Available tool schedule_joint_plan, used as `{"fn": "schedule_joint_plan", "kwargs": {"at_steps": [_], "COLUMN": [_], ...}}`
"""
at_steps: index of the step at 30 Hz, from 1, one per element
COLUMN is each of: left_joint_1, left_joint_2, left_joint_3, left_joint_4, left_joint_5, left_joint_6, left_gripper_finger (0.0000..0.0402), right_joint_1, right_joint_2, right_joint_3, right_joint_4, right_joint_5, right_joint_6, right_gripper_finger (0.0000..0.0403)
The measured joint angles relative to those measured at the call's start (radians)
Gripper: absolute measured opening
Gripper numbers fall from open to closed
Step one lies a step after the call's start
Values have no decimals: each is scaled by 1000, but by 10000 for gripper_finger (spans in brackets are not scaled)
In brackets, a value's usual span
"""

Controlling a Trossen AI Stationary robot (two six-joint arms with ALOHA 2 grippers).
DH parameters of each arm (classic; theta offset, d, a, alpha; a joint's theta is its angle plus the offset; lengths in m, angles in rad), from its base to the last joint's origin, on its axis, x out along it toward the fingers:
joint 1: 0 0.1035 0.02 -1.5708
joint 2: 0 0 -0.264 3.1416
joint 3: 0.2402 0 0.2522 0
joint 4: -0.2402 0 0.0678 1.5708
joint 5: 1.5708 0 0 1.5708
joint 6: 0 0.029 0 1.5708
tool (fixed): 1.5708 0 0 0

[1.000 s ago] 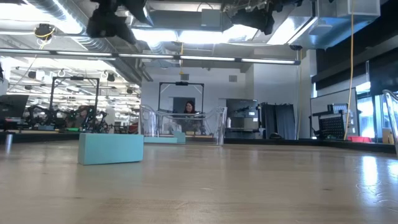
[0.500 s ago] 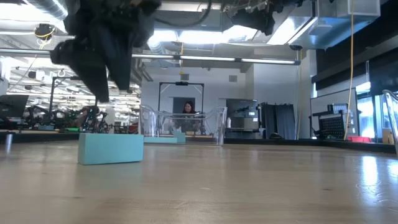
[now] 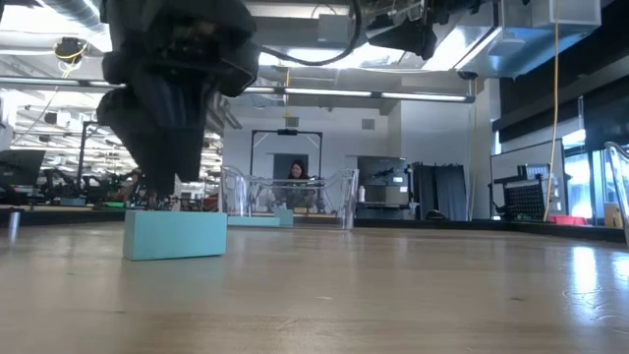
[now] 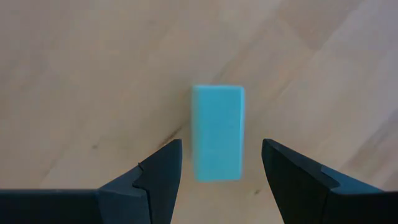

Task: Sort & place blocks by color
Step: Put the blue block into the top center transparent bin

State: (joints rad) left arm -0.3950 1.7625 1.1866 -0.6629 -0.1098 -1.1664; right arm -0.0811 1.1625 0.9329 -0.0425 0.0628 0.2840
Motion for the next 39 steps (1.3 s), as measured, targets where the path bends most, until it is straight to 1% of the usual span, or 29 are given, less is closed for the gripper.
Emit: {"fn": "schedule_joint_plan", "kwargs": {"at_steps": [3,5,10,14,18,20,24,28,31,35,37,39], "left_joint_1": [0,-1,-1,-1,-1,-1,13,32,57,125,171,230], "left_joint_2": [29,42,83,116,130,130,110,46,-35,-191,-292,-400], "left_joint_3": [-1,-2,-2,-2,0,0,-2,-2,-2,-2,-10,-43], "left_joint_4": [10,17,52,53,50,44,36,1,-93,-211,-198,-152], "left_joint_5": [48,60,64,87,89,89,67,37,-12,-136,-207,-251], "left_joint_6": [31,49,53,52,70,112,182,316,428,572,653,737], "left_gripper_finger": [213,213,213,213,209,193,122,119,119,119,119,119], "right_joint_1": [0,0,0,0,0,0,0,0,0,0,0,0], "right_joint_2": [0,0,0,0,0,0,0,0,0,0,0,0], "right_joint_3": [0,0,0,0,0,0,0,0,0,0,0,0], "right_joint_4": [0,-2,-5,-5,-5,0,0,0,0,-2,-8,-8], "right_joint_5": [0,0,0,0,0,0,0,-1,-2,-3,-4,-13], "right_joint_6": [0,1,0,0,-2,-3,-2,-2,-2,-2,-2,-1], "right_gripper_finger": [380,380,380,380,380,380,380,380,380,380,380,380]}}
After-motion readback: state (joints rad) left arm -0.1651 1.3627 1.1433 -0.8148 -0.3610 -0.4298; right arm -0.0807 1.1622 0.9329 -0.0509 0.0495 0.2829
